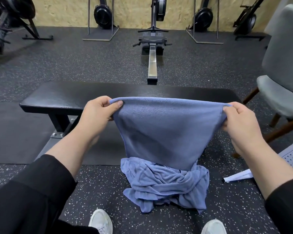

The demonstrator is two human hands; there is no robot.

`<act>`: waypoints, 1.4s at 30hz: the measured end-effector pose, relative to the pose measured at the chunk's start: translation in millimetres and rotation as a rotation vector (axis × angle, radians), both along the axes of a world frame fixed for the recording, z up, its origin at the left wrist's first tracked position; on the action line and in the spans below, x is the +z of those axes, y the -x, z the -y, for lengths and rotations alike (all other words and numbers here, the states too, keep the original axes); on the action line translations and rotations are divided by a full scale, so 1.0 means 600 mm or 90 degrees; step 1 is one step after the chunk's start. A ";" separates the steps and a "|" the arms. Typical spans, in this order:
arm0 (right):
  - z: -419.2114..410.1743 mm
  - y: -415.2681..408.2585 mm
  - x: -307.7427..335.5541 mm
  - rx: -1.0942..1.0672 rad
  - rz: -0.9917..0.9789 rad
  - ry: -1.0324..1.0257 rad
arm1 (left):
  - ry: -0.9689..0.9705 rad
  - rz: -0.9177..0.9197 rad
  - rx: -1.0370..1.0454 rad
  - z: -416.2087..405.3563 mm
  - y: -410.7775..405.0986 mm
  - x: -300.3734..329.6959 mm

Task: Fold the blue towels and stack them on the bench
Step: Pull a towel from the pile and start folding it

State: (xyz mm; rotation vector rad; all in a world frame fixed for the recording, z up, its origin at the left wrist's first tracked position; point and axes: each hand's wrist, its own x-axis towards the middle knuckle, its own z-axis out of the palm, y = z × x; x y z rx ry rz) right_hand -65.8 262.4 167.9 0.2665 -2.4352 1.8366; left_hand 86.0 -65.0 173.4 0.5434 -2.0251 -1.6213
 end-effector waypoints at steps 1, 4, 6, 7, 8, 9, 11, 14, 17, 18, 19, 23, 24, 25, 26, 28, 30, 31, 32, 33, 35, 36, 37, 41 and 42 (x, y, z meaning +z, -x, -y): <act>0.002 0.000 -0.001 0.011 0.024 0.012 | -0.032 -0.005 0.011 -0.003 0.003 -0.003; 0.014 -0.004 -0.002 0.045 0.082 0.048 | -0.107 0.004 0.048 -0.016 0.014 -0.017; 0.030 -0.010 -0.006 0.059 0.123 0.079 | -0.167 0.023 0.088 -0.031 0.026 -0.028; 0.038 -0.011 -0.010 0.071 0.149 0.094 | -0.185 0.035 0.102 -0.042 0.032 -0.031; 0.046 -0.012 -0.014 0.086 0.179 0.103 | -0.197 0.045 0.109 -0.054 0.039 -0.034; 0.054 -0.013 -0.018 0.105 0.210 0.105 | -0.203 0.051 0.105 -0.066 0.047 -0.039; 0.072 -0.015 -0.024 0.144 0.255 0.112 | -0.177 0.054 0.079 -0.092 0.060 -0.045; 0.100 -0.018 -0.033 0.173 0.288 0.137 | -0.052 0.081 0.042 -0.131 0.074 -0.049; 0.131 -0.029 -0.034 0.185 0.300 0.127 | 0.047 0.095 0.025 -0.173 0.083 -0.046; 0.139 -0.033 -0.034 0.196 0.292 0.122 | 0.070 0.087 0.024 -0.183 0.085 -0.045; 0.146 -0.037 -0.034 0.208 0.277 0.109 | 0.086 0.076 0.027 -0.191 0.087 -0.046; 0.164 -0.044 -0.038 0.239 0.227 0.060 | 0.063 0.054 0.046 -0.203 0.096 -0.047; 0.167 -0.043 -0.040 0.244 0.220 0.058 | 0.062 0.054 0.055 -0.202 0.099 -0.048; 0.170 -0.042 -0.041 0.250 0.215 0.052 | 0.068 0.054 0.064 -0.202 0.101 -0.049; 0.172 -0.041 -0.042 0.257 0.207 0.043 | 0.075 0.055 0.068 -0.201 0.103 -0.051; 0.173 -0.040 -0.043 0.264 0.205 0.030 | 0.091 0.055 0.068 -0.200 0.106 -0.053; 0.167 -0.039 -0.042 0.271 0.209 0.033 | 0.110 0.048 0.062 -0.201 0.109 -0.057; 0.165 -0.039 -0.040 0.272 0.216 0.040 | 0.126 0.044 0.054 -0.201 0.109 -0.059; 0.162 -0.039 -0.038 0.279 0.219 0.053 | 0.150 0.041 0.037 -0.203 0.109 -0.059; 0.160 -0.039 -0.035 0.289 0.219 0.068 | 0.178 0.040 0.007 -0.205 0.109 -0.058; 0.155 -0.035 -0.034 0.289 0.209 0.081 | 0.199 0.045 -0.081 -0.210 0.107 -0.054; 0.151 -0.029 -0.035 0.276 0.202 0.079 | 0.185 0.051 -0.114 -0.211 0.104 -0.052; 0.147 -0.024 -0.036 0.261 0.196 0.066 | 0.155 0.060 -0.128 -0.209 0.103 -0.049; 0.135 -0.008 -0.035 0.225 0.149 -0.076 | 0.042 0.072 -0.055 -0.170 0.108 -0.047; 0.132 -0.008 -0.031 0.227 0.130 -0.105 | 0.098 0.080 -0.058 -0.155 0.110 -0.045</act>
